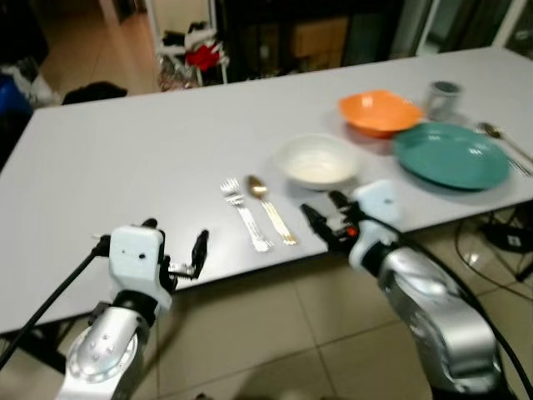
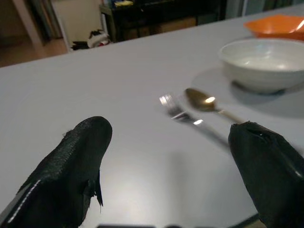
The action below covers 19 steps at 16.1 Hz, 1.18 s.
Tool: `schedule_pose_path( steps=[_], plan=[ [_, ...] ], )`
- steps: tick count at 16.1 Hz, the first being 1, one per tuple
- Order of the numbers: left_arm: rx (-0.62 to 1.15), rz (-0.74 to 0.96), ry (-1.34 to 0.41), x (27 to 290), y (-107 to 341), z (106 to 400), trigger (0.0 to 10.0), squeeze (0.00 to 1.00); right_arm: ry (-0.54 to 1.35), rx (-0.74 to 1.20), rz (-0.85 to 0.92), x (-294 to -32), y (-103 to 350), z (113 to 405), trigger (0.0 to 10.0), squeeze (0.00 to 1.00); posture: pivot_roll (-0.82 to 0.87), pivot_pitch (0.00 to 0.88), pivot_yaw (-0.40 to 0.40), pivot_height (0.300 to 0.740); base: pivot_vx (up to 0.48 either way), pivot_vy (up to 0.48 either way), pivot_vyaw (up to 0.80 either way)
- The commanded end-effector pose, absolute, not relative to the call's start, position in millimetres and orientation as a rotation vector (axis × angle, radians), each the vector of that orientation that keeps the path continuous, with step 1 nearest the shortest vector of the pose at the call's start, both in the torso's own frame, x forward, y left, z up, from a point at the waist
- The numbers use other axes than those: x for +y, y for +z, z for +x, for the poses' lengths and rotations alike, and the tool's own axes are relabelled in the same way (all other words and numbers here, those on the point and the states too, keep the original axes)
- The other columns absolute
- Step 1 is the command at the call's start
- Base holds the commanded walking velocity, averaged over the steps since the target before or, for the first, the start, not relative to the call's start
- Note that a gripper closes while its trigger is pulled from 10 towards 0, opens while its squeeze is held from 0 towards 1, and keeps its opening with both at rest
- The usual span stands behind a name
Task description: Setting the table
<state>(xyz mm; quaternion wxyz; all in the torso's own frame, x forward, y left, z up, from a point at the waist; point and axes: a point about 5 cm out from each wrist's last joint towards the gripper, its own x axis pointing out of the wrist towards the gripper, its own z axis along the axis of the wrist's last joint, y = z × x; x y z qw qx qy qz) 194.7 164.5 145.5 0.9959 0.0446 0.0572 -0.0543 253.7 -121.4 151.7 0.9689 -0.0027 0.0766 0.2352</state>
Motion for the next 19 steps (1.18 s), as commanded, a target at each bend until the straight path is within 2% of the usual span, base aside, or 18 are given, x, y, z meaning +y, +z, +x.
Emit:
schedule_pose_path(
  steps=[1, 6, 8, 14, 19],
  plan=[
    [0.112, 0.123, -0.074, 169, 146, 194, 10.0, 0.00, 0.461, 0.141, 0.023, -124, 153, 252, 10.0, 0.00, -0.03, 0.000, 0.069, 0.740, 0.000, -0.480, 0.00],
    [0.115, 0.136, -0.031, 170, 144, 189, 10.0, 0.00, 0.539, 0.153, -0.022, -119, 139, 246, 10.0, 0.00, -0.01, 0.000, 0.057, 0.740, 0.000, -0.480, 0.00],
    [0.115, 0.136, -0.027, 168, 144, 187, 10.0, 0.00, 0.549, 0.146, -0.042, -120, 139, 246, 10.0, 0.00, -0.01, 0.000, 0.056, 0.740, 0.000, -0.471, 0.80],
    [0.132, 0.113, -0.042, 166, 141, 184, 10.0, 0.00, 0.615, 0.122, -0.047, -115, 138, 244, 10.0, 0.00, 0.00, 0.000, 0.052, 0.740, 0.000, 0.000, 0.80],
    [0.110, 0.166, -0.053, 166, 143, 189, 10.0, 0.00, 0.560, 0.106, -0.014, -121, 140, 247, 10.0, 0.00, -0.01, 0.000, 0.066, 0.740, 0.000, 0.000, 0.80]
  ],
)
